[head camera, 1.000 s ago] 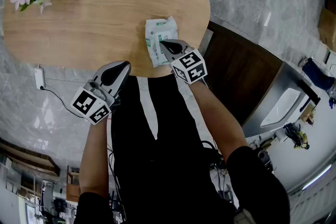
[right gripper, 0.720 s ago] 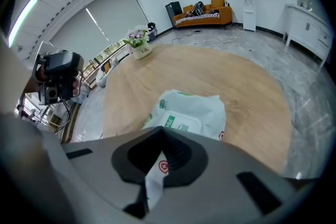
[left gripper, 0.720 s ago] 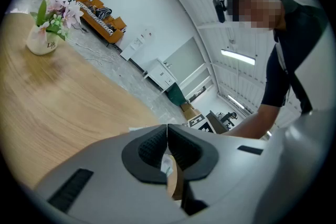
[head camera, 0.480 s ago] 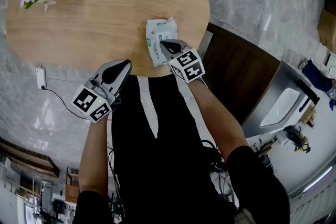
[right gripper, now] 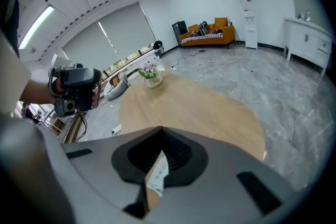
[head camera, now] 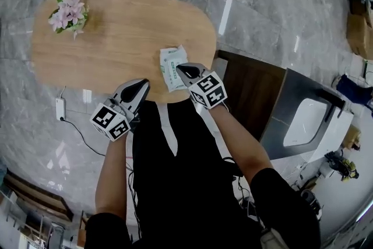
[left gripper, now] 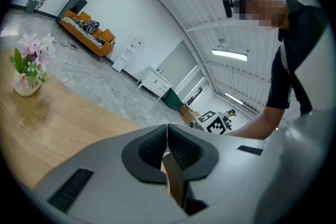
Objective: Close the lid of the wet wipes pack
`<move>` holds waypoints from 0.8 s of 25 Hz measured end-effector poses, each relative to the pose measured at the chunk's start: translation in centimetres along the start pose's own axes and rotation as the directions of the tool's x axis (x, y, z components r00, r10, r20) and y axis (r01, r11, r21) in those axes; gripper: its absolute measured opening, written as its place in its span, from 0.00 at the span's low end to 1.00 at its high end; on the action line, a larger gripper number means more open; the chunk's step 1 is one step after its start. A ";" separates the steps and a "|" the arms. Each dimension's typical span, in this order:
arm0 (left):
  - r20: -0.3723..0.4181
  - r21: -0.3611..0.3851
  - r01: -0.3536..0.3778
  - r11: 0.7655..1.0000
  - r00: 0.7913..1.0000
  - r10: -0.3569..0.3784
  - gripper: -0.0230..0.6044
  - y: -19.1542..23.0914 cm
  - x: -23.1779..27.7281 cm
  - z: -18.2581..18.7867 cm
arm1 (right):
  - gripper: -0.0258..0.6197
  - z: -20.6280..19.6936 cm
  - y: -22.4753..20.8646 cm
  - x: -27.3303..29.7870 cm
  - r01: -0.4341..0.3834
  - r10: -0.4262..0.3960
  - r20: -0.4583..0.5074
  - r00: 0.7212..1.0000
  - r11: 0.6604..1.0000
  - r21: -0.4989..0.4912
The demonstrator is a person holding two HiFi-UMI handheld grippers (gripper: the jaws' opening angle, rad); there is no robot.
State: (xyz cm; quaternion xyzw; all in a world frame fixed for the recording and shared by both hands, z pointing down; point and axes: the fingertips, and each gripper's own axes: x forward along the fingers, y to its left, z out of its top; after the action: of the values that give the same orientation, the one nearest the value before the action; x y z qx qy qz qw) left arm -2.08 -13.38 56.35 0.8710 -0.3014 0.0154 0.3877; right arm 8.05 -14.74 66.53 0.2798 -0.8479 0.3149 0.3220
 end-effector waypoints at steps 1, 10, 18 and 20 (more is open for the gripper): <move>0.009 0.016 0.001 1.000 1.000 -0.001 0.06 -0.7 0.0 1.2 | 0.06 1.6 0.3 -1.1 -0.002 0.002 0.026 1.000 1.000 -0.008; 0.078 0.180 0.011 0.984 0.997 -0.025 0.06 -9.2 -1.4 11.2 | 0.06 15.4 5.4 -14.7 -0.008 0.042 0.300 0.953 0.993 -0.114; 0.192 0.330 -0.025 0.944 0.980 -0.041 0.06 -17.4 -4.3 19.4 | 0.06 25.9 11.1 -29.1 -0.031 0.136 0.591 0.795 0.982 -0.184; 0.225 0.362 -0.035 0.931 0.973 -0.051 0.06 -19.6 -5.4 21.2 | 0.06 27.4 12.6 -32.5 -0.038 0.174 0.643 0.746 0.975 -0.220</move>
State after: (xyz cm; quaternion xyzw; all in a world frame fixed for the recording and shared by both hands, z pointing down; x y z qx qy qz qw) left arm -0.33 -14.96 27.10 0.9247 -0.3327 -0.0319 0.1822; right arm 10.12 -17.34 22.32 0.2913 -0.9476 0.1306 0.0097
